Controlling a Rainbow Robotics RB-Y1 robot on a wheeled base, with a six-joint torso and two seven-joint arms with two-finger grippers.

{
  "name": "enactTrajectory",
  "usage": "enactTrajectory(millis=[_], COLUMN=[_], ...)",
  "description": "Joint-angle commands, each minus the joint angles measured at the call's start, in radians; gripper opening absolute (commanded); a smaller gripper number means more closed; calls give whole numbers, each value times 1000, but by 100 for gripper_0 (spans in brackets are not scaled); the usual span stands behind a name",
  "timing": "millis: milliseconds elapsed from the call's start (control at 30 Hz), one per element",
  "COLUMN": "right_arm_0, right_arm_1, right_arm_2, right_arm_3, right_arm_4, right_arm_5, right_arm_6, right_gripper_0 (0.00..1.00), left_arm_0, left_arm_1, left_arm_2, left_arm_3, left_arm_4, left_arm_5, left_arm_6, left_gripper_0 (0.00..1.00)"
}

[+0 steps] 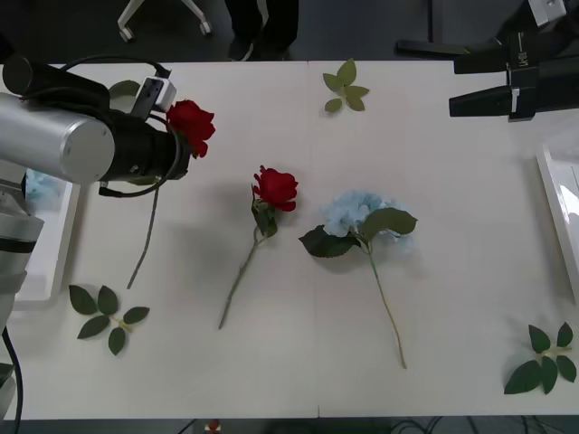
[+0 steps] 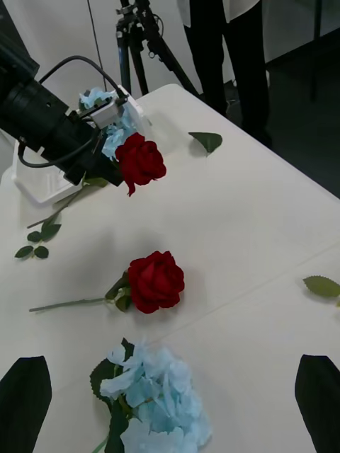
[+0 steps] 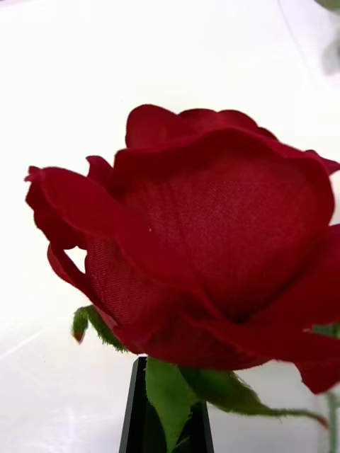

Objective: Place the red flowers into the right box and the blue flowers into the left box. If a person shows an open palm, hand one flower to the person first, then continue sorting.

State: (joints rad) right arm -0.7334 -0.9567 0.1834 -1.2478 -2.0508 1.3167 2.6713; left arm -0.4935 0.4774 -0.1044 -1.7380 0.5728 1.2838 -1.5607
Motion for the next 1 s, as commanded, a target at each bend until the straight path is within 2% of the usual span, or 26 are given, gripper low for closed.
enactTrajectory(millis=[33, 267, 500, 767, 1000], right_arm_0=[6, 6, 6, 6, 6], right_arm_1=[-30, -30, -30, -30, -30], right_arm_2=[-1, -1, -1, -1, -1], right_arm_3=[-27, -27, -27, -27, -27], right_arm_4=[-12, -12, -12, -12, -12], right_arm_5=[-1, -1, -1, -1, -1], right_arm_6=[34, 34, 34, 34, 34], right_gripper_0=[100, 100, 100, 100, 100], left_arm_0=[-17, -19, -19, -19, -39], left_arm_1=[-17, -23, -23, -26, -77], left_arm_2=[-5, -21, -78, -135, -192], left_arm_3=[-17, -17, -18, -35, -78], left_arm_4=[-1, 30, 187, 523, 693], left_arm_5=[-1, -29, -205, -448, -613], left_arm_6=[-15, -30, -28, -70, -82], left_gripper_0=[0, 0, 0, 0, 0])
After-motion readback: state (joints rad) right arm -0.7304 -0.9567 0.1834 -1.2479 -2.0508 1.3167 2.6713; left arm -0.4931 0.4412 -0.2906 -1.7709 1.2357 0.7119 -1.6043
